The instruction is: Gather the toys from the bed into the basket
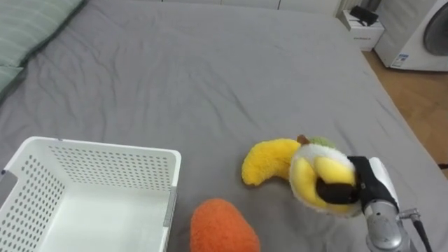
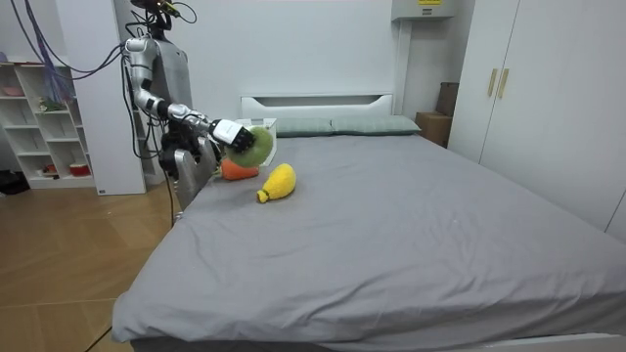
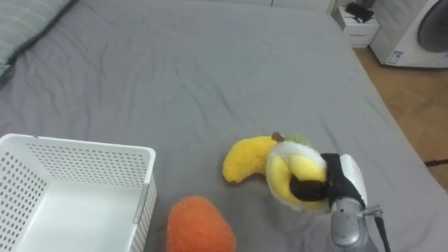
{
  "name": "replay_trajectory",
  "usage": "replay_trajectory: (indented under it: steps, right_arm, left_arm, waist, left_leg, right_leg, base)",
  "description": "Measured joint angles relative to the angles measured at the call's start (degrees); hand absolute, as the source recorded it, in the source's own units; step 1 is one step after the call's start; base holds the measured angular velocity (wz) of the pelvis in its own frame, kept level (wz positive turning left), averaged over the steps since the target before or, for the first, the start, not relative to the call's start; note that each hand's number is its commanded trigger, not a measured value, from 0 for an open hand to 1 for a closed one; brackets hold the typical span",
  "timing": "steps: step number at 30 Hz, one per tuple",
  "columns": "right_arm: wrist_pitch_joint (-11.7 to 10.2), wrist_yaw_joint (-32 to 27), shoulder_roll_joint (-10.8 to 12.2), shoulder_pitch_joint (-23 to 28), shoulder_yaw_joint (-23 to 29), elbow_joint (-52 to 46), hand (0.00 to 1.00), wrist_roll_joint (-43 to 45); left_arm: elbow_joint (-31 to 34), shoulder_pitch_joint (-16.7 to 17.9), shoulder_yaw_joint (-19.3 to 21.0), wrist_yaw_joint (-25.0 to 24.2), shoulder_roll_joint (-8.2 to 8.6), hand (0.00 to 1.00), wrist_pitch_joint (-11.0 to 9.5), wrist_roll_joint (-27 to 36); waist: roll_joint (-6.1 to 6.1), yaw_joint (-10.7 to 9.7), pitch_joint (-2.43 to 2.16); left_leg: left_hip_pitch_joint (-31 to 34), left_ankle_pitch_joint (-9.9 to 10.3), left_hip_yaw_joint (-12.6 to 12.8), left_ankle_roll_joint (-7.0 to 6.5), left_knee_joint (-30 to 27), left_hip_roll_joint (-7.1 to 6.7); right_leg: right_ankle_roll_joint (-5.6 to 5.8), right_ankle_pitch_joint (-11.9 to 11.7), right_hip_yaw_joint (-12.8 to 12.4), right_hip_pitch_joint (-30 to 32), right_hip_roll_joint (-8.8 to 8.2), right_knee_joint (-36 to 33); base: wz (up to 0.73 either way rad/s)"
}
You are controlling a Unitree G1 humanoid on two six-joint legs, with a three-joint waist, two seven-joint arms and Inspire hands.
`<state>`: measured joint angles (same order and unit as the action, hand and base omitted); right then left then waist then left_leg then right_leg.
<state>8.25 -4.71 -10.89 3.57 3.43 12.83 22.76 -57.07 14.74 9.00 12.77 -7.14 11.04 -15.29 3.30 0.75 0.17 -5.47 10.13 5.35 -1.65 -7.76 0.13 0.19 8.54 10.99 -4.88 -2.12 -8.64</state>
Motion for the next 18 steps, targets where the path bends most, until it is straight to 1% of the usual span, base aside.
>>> replay_trajectory:
  steps: [4, 7, 8, 12, 13, 15, 18]
  right_arm:
    - [0.02, 0.64, 0.0, -0.43, 0.19, -2.73, 1.0, -0.13]
    - [0.14, 1.33, -0.01, -0.75, 0.19, -2.73, 1.0, -0.47]
    - [0.7, 2.07, -0.01, -1.46, 0.09, -2.73, 1.0, 0.0]
    - [1.85, 3.87, -0.01, -4.66, -0.02, -3.12, 1.0, 0.02]
    - [2.12, 4.38, -0.01, -5.16, -0.02, -4.57, 1.0, 0.01]
    - [2.12, 4.94, -0.01, -5.54, -0.21, -7.04, 1.0, 0.0]
    - [2.37, 5.09, -0.01, -7.37, -0.93, -7.51, 1.0, -0.12]
  left_arm:
    - [0.14, 0.0, -0.27, -0.37, -0.02, 0.0, 0.2, 0.04]
    - [0.12, -0.02, -0.3, -0.53, 0.2, 0.0, 0.17, 0.01]
    - [0.13, -0.09, -0.3, -0.53, 0.3, 0.0, 0.17, -0.04]
    - [0.2, -0.24, -0.25, -0.61, 0.56, 0.0, 0.17, -0.06]
    - [0.2, -0.41, -0.24, -0.62, 0.63, 0.0, 0.17, -0.06]
    - [0.2, -0.74, -0.24, -0.61, 0.71, 0.0, 0.17, -0.05]
    - [0.19, -1.46, -0.29, -0.5, 0.75, 0.0, 0.17, 0.06]
  waist:
    - [-0.06, 0.05, -0.02]
    - [-0.2, 0.88, -0.04]
    - [-0.22, 1.15, -0.03]
    - [-0.18, 1.44, -0.03]
    - [-0.19, 1.49, -0.03]
    - [-0.19, 1.9, -0.02]
    - [-0.09, 2.9, 0.03]
  left_leg:
    - [-0.13, 0.0, -0.01, 0.0, -0.04, -0.03]
    - [-0.13, -0.01, 0.11, 0.0, -0.07, -0.01]
    - [-0.07, -0.03, 0.1, 0.01, -0.11, -0.02]
    - [-0.03, -0.04, 0.1, 0.01, -0.1, -0.04]
    - [-0.02, -0.04, 0.11, 0.01, -0.08, -0.03]
    - [-0.01, -0.04, 0.09, 0.0, 0.0, -0.03]
    - [0.08, -0.04, 0.04, 0.01, 0.03, -0.03]
  right_leg:
    - [0.0, 0.0, -0.02, -0.07, -0.11, -0.09]
    - [-0.01, -0.01, -0.07, -0.06, 0.11, -0.25]
    - [-0.01, -0.01, -0.05, -0.01, 0.11, -0.34]
    - [-0.01, -0.01, -0.13, 0.07, 0.13, -0.36]
    - [-0.01, -0.01, -0.15, 0.11, 0.14, -0.32]
    - [-0.01, -0.01, -0.11, 0.1, 0.17, -0.2]
    - [-0.01, -0.01, 0.02, 0.13, 0.17, -0.2]
  base:
    - [0.0]
    - [0.0]
    - [0.0]
    - [0.0]
    - [0.0]
    - [0.0]
    - [0.02]
